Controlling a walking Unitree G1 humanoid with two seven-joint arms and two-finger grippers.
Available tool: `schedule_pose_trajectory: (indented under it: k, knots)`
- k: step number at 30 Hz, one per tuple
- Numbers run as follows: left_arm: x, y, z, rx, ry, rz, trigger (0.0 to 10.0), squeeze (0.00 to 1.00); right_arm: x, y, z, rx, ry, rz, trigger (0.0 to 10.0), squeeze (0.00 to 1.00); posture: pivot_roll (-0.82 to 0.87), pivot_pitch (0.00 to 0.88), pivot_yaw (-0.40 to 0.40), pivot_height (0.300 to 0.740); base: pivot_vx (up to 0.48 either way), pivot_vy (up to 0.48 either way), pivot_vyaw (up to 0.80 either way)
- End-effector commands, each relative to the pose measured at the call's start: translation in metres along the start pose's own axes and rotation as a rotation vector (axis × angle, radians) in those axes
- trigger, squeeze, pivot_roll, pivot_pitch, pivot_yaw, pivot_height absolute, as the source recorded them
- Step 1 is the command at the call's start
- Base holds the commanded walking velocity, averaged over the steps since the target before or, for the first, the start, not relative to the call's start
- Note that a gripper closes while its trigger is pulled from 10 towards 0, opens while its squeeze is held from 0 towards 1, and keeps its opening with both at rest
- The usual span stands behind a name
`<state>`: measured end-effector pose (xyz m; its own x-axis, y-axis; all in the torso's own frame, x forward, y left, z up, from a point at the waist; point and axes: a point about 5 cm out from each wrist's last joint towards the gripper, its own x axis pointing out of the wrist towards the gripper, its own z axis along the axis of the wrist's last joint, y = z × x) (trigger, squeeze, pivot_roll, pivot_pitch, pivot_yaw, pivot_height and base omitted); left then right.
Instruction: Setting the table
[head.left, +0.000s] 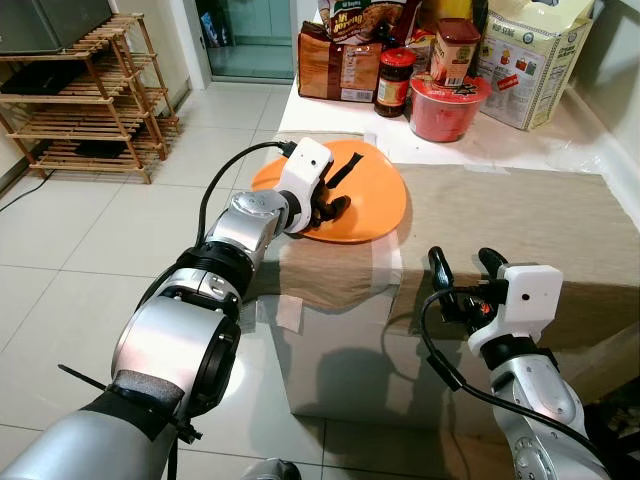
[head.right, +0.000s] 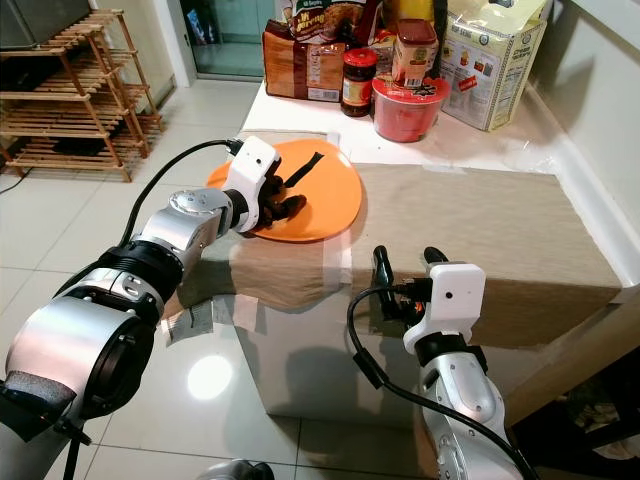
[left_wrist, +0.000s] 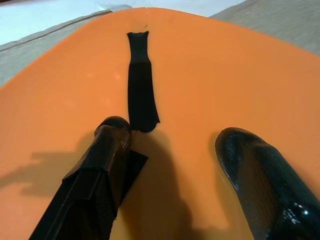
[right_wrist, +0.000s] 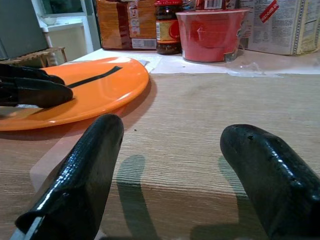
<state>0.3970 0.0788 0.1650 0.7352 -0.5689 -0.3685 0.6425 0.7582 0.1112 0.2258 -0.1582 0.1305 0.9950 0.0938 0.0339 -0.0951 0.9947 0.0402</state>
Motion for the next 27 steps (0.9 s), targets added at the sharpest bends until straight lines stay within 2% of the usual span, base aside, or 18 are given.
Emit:
schedule_pose_trajectory:
  k: [1, 11, 15, 19, 27]
  knots:
    - [0.002, -0.008, -0.015, -0.011, 0.071, -0.044, 10.0, 0.00, 0.002, -0.001, -0.002, 0.004, 0.015, -0.005, 10.0, 0.00, 0.04, 0.000, 0.063, 0.740, 0.000, 0.000, 0.00]
    - [0.002, -0.026, -0.020, -0.056, 0.081, -0.165, 10.0, 0.00, 0.005, -0.001, -0.004, 0.003, 0.023, 0.005, 10.0, 0.00, 0.05, 0.000, 0.059, 0.740, 0.000, 0.000, 0.00]
    - [-0.005, -0.040, -0.026, -0.072, 0.085, -0.223, 10.0, 0.00, 0.005, 0.000, -0.005, 0.000, 0.025, 0.009, 10.0, 0.00, 0.06, 0.000, 0.058, 0.740, 0.000, 0.000, 0.00]
    - [-0.010, -0.049, -0.028, -0.063, 0.086, -0.250, 10.0, 0.00, 0.005, 0.000, -0.006, -0.003, 0.027, 0.009, 10.0, 0.00, 0.06, 0.000, 0.059, 0.740, 0.000, 0.000, 0.00]
    - [-0.019, -0.055, -0.023, -0.051, 0.064, -0.241, 10.0, 0.00, 0.005, -0.001, -0.006, -0.008, 0.025, 0.007, 10.0, 0.00, 0.06, 0.000, 0.063, 0.740, 0.000, 0.000, 0.00]
